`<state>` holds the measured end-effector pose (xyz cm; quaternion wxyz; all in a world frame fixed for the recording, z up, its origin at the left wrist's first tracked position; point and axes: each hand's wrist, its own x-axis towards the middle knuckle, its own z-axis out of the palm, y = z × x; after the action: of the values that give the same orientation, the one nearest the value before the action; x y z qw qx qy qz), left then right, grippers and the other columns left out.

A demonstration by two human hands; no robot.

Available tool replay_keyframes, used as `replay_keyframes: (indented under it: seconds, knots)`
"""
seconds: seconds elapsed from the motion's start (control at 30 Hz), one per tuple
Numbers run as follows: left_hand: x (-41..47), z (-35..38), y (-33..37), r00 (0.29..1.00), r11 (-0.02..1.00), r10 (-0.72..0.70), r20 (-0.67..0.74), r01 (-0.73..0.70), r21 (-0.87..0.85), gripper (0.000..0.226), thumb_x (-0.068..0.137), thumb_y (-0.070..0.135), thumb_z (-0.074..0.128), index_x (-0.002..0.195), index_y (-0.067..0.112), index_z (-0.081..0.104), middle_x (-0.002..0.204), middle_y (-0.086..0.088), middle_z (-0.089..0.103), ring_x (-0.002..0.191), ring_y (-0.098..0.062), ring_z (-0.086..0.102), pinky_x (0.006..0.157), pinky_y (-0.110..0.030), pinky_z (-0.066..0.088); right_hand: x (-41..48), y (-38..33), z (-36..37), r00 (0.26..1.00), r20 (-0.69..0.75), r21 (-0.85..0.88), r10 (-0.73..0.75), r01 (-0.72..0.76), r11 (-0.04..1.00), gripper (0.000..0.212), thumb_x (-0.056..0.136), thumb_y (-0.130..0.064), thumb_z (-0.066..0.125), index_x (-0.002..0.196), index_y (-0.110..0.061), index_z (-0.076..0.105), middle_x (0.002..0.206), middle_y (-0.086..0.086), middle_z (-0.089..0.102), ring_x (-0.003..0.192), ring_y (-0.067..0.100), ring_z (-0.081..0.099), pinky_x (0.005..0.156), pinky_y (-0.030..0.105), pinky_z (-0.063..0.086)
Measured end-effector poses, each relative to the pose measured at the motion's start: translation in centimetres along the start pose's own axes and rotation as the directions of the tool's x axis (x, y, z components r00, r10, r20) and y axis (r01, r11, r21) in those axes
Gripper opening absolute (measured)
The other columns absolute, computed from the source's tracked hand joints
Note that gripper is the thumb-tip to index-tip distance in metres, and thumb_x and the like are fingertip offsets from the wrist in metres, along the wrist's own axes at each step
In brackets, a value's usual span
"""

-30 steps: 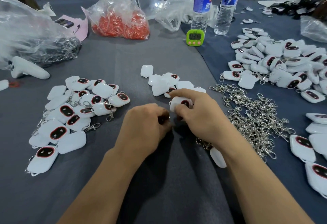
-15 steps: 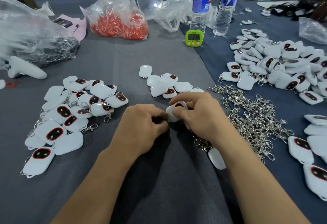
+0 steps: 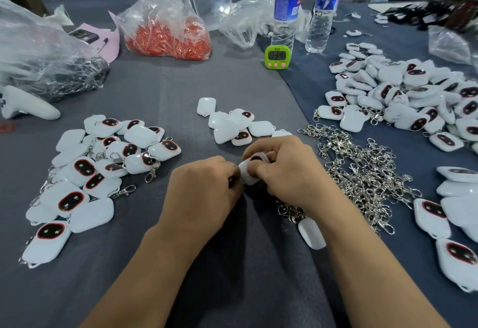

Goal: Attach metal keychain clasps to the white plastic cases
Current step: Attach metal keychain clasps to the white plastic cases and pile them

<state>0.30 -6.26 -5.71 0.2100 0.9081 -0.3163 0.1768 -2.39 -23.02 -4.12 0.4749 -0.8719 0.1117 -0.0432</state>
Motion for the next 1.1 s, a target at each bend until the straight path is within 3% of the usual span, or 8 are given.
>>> replay_keyframes:
  seconds: [0.17, 0.27, 0.37, 0.5, 0.63, 0.73, 0.97, 1.1]
  knots:
    - [0.1, 0.0, -0.4, 0.998, 0.999, -0.017, -0.067, 0.014, -0.049, 0.01, 0.077, 0.026, 0.082, 0.074, 0.021, 0.074, 0.068, 0.006, 0.061, 0.06, -0.016, 0.056, 0.053, -0.035, 0.046, 0.1, 0.0, 0.3, 0.997, -0.002, 0.167, 0.076, -0.075, 0.983, 0.01, 0.085, -0.017, 0.07, 0.083, -0.024, 0.077, 0.058, -0.002, 0.064, 0.045, 0.016, 0.052, 0.049, 0.023, 0.04]
    - [0.2, 0.0, -0.3, 0.987, 0.973, -0.114, -0.117, 0.087, -0.214, 0.011, 0.076, 0.018, 0.081, 0.076, 0.026, 0.073, 0.067, 0.013, 0.057, 0.062, -0.005, 0.052, 0.06, -0.013, 0.039, 0.1, -0.3, 0.1, 0.991, 0.032, 0.352, 0.129, -0.133, 0.926, 0.01, 0.086, -0.009, 0.068, 0.085, -0.014, 0.076, 0.066, 0.013, 0.069, 0.041, 0.018, 0.047, 0.045, 0.023, 0.038]
    - [0.3, 0.0, 0.1, 0.964, 0.897, -0.238, -0.12, 0.171, -0.408, 0.018, 0.077, 0.02, 0.08, 0.092, 0.03, 0.078, 0.074, 0.018, 0.066, 0.072, -0.005, 0.061, 0.064, -0.006, 0.04, 0.0, -0.8, 0.0, 0.986, 0.064, 0.499, 0.157, -0.168, 0.85, 0.014, 0.09, -0.002, 0.063, 0.085, -0.009, 0.075, 0.064, 0.015, 0.064, 0.036, 0.014, 0.043, 0.037, 0.016, 0.031]
    - [0.6, 0.2, 0.3, 0.949, 0.764, -0.315, -0.018, 0.242, -0.598, 0.024, 0.082, 0.032, 0.075, 0.105, 0.037, 0.079, 0.083, 0.026, 0.073, 0.076, 0.002, 0.07, 0.069, -0.009, 0.05, -0.1, -1.2, -0.4, 0.979, 0.095, 0.657, 0.178, -0.196, 0.728, 0.027, 0.092, 0.002, 0.055, 0.078, -0.009, 0.075, 0.062, 0.013, 0.063, 0.036, 0.012, 0.043, 0.037, 0.017, 0.025]
    - [0.9, 0.6, 0.2, 0.927, 0.594, -0.372, 0.052, 0.281, -0.754, 0.024, 0.084, 0.021, 0.08, 0.097, 0.041, 0.079, 0.081, 0.017, 0.076, 0.075, -0.002, 0.072, 0.073, -0.016, 0.054, -0.1, -1.1, -0.8, 0.979, 0.124, 0.692, 0.162, -0.202, 0.693, 0.036, 0.089, 0.002, 0.053, 0.069, -0.014, 0.079, 0.063, 0.012, 0.065, 0.042, 0.014, 0.045, 0.043, 0.025, 0.022]
    - [1.0, 0.6, 0.3, 0.921, 0.541, -0.385, 0.058, 0.276, -0.795, 0.028, 0.081, 0.019, 0.083, 0.09, 0.045, 0.078, 0.08, 0.014, 0.077, 0.073, -0.003, 0.072, 0.072, -0.017, 0.054, -0.2, -1.1, -0.9, 0.98, 0.135, 0.696, 0.149, -0.2, 0.69, 0.037, 0.089, 0.003, 0.053, 0.069, -0.013, 0.079, 0.062, 0.013, 0.063, 0.04, 0.013, 0.044, 0.042, 0.023, 0.022]
    - [0.8, -0.3, 0.3, 0.965, 0.677, -0.253, -0.071, 0.124, -0.725, 0.013, 0.075, 0.027, 0.085, 0.077, 0.037, 0.077, 0.074, 0.018, 0.072, 0.066, -0.001, 0.064, 0.063, -0.008, 0.044, -0.1, -0.9, -1.0, 0.978, 0.155, 0.679, 0.14, -0.209, 0.703, 0.024, 0.087, 0.003, 0.053, 0.081, -0.004, 0.075, 0.072, 0.02, 0.062, 0.055, 0.023, 0.037, 0.052, 0.034, 0.014]
    - [0.7, -0.3, -0.1, 0.98, 0.739, -0.194, -0.042, 0.117, -0.663, 0.013, 0.074, 0.02, 0.087, 0.08, 0.029, 0.08, 0.073, 0.012, 0.07, 0.065, -0.005, 0.063, 0.062, -0.011, 0.044, -0.1, -0.9, -1.0, 0.98, 0.147, 0.676, 0.134, -0.198, 0.71, 0.023, 0.087, 0.004, 0.055, 0.078, -0.006, 0.074, 0.069, 0.017, 0.066, 0.042, 0.016, 0.037, 0.04, 0.022, 0.021]
